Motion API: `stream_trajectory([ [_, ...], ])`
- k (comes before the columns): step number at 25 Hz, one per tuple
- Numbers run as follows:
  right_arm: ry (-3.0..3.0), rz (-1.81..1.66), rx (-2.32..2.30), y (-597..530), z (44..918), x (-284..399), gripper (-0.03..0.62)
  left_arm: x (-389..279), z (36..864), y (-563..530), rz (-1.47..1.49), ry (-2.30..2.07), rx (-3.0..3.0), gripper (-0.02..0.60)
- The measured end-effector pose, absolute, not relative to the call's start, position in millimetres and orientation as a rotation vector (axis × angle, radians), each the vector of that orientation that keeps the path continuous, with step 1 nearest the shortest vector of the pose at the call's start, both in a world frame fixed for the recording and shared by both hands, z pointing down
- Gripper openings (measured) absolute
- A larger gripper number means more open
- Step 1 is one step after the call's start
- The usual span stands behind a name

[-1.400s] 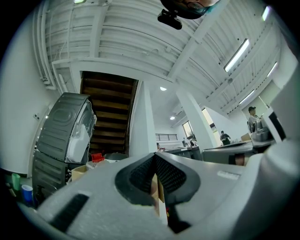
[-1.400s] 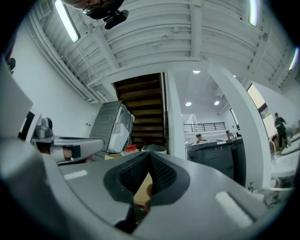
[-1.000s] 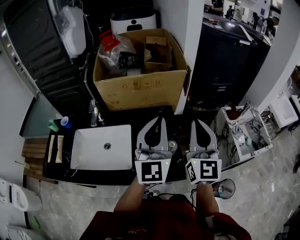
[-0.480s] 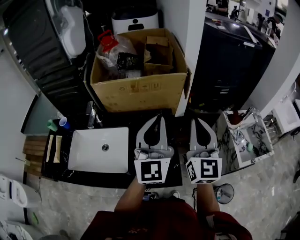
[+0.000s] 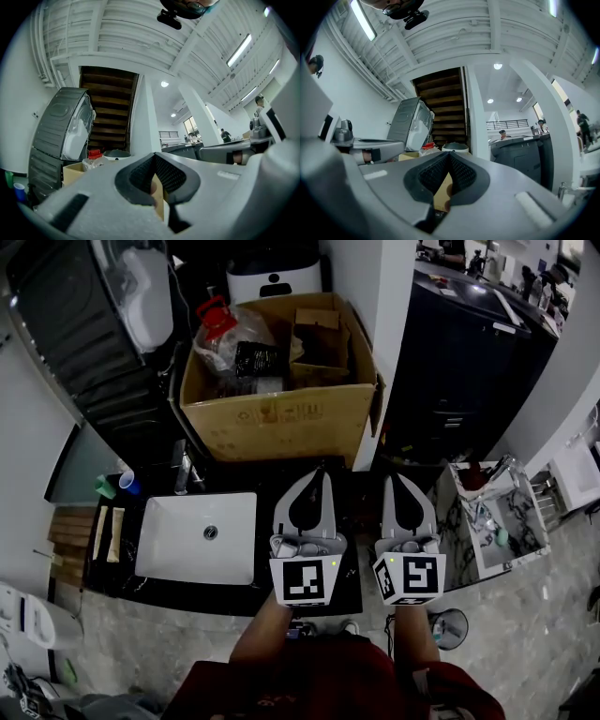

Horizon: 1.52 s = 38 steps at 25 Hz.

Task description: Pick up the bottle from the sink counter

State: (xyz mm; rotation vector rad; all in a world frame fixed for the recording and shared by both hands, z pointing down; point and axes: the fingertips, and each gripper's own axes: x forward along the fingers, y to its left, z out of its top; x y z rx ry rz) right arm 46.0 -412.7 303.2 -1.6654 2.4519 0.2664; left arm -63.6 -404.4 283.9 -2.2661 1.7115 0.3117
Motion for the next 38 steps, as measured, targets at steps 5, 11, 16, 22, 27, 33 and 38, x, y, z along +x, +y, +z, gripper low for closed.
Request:
stream_trajectory([
  [5,2.463,0.271,-1.661,-414.7,303.8,47.2,0.002,-60.4,286.6,-406.8,0.288,1.711,-2.262,0.003],
  [11,2.461,0.252,-1.669,-417.5,309.0,47.9,0.002,-59.6,299.7,-410.3,0.236,1.707,-2.271,0.021],
  [16,2.467,0.241,-1.677,-418.9,313.9,48.9,0.002,-59.9,322.3,-414.1,0.161,1.74,-2.314,0.049],
  [22,2.468,0.238,-1.686,-419.8,316.3,52.8,0.002,-56.8,348.1,-417.8,0.091,1.755,-2.361,0.095],
  [27,2.467,0.236,-1.693,-419.6,316.9,56.1,0.002,-54.4,369.4,-419.2,0.033,1.765,-2.402,0.136],
  [33,2.463,0.235,-1.697,-420.4,317.6,57.1,0.002,-50.0,397.0,-420.2,-0.034,1.758,-2.456,0.201],
  [38,2.464,0.227,-1.7,-421.3,320.6,56.2,0.002,-44.7,420.3,-421.6,-0.091,1.751,-2.497,0.242],
])
